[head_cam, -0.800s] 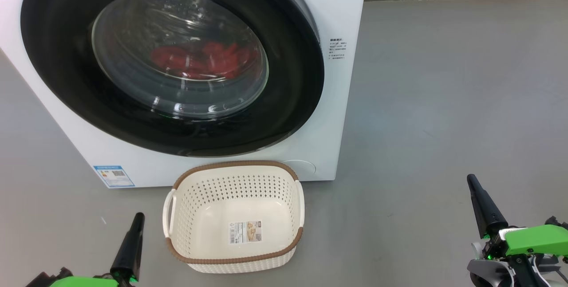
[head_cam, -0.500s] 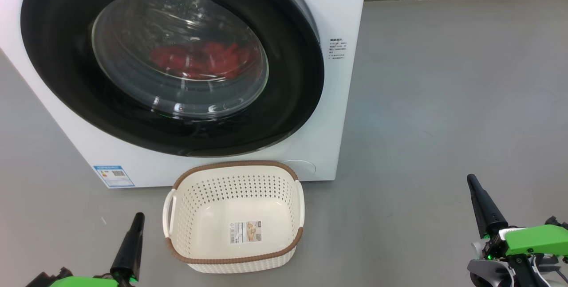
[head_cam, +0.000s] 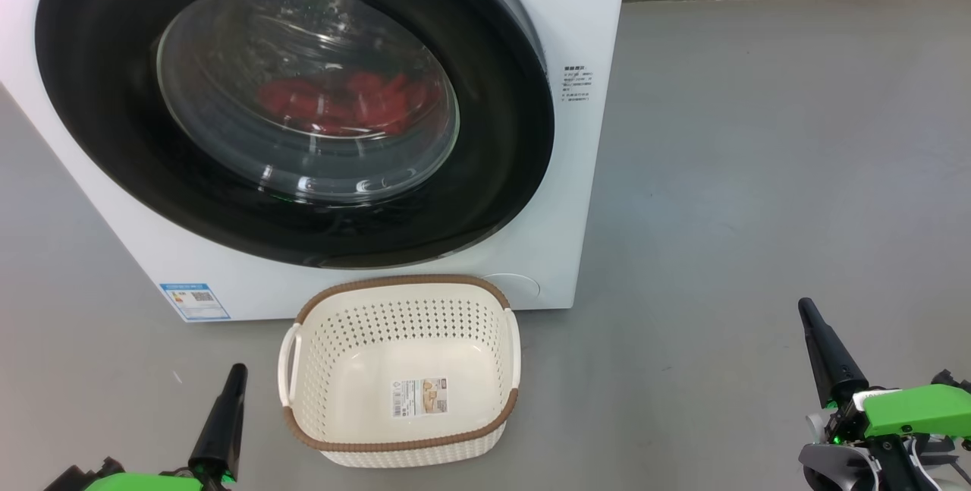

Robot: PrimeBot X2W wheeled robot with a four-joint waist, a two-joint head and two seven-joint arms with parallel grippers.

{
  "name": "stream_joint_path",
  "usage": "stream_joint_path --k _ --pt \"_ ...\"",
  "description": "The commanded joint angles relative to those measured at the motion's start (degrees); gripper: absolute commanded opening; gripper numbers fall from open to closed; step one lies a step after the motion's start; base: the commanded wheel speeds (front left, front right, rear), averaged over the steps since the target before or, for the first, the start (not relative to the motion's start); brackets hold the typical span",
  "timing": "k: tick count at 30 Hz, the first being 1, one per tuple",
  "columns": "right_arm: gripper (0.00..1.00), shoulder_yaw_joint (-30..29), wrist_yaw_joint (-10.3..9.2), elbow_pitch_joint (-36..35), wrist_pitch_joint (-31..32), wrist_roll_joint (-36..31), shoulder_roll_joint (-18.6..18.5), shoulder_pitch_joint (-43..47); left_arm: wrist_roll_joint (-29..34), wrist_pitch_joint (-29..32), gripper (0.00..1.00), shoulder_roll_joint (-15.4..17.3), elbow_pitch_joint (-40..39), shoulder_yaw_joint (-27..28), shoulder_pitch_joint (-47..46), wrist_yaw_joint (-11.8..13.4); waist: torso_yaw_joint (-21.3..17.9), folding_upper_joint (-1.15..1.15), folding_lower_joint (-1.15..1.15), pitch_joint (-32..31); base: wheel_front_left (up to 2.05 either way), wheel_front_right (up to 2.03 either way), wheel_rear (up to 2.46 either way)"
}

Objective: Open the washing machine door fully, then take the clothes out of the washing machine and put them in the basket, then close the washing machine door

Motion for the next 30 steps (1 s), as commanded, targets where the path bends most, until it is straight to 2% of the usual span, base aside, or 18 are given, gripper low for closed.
stream_joint_path --k 1,30 --pt "0.0 1.0 0.03 -1.7 0.3 0.4 -0.5 -2.4 -0.4 0.2 0.0 0.6 -1.6 1.5 -2.4 -0.4 0.0 0.0 0.0 0.0 0.0 0.0 0.0" --pt "0.0 1.0 0.03 -1.7 0.3 0.4 -0.5 -2.4 -0.4 0.2 0.0 0.6 -1.6 1.5 -2.4 -0.4 0.0 0.0 0.0 0.0 0.0 0.0 0.0"
